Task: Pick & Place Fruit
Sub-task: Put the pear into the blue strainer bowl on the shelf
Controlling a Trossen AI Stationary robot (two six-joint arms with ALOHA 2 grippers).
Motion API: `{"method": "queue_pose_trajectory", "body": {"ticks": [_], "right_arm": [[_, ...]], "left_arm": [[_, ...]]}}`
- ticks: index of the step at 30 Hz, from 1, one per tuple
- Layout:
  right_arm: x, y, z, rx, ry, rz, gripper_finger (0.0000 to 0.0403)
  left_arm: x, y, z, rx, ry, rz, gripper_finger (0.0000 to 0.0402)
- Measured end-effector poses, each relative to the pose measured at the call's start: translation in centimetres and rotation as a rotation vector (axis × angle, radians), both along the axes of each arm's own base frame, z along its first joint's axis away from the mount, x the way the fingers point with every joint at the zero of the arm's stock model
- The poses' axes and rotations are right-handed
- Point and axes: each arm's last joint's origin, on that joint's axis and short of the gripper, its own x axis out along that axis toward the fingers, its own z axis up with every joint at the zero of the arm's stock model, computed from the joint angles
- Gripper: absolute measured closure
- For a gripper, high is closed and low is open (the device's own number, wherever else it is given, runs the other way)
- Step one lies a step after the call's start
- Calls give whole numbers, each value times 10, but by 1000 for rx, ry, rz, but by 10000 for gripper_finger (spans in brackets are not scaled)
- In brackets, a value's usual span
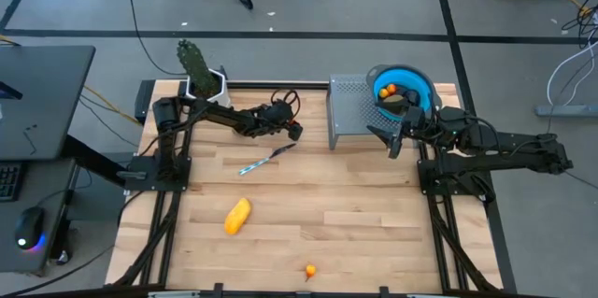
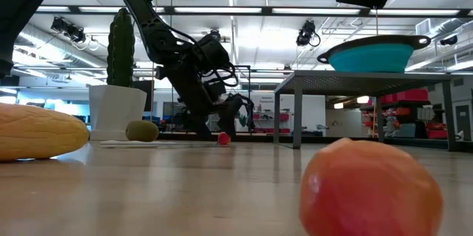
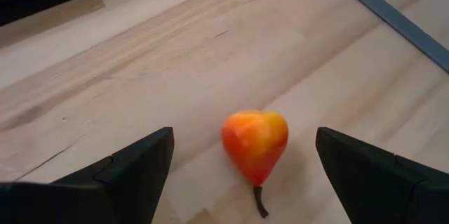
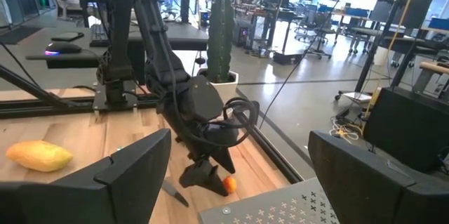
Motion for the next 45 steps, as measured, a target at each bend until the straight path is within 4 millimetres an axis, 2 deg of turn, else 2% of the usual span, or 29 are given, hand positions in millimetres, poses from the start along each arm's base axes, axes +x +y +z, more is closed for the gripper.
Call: {"method": "queue_pose_trajectory", "body": {"ticks": [5, 22, 32, 38, 42, 45], "right_arm": [[0, 0, 0, 0, 0, 0, 55], [0, 0, 0, 0, 0, 0, 55], [0, 0, 0, 0, -3, 0, 55], [0, 0, 5, 30, -62, -2, 55], [0, 0, 6, 85, -99, -4, 55], [0, 0, 6, 100, -109, -5, 55]], "left_arm": [[1, -3, 0, 21, 11, 10, 54], [2, -6, 0, 39, 21, -1, 195], [2, -6, 0, 43, 29, -8, 230], [5, -12, 0, 46, 39, -53, 253], [7, -20, 11, 29, -2, -115, 274], [8, -29, 31, 34, -56, -166, 283]]}}
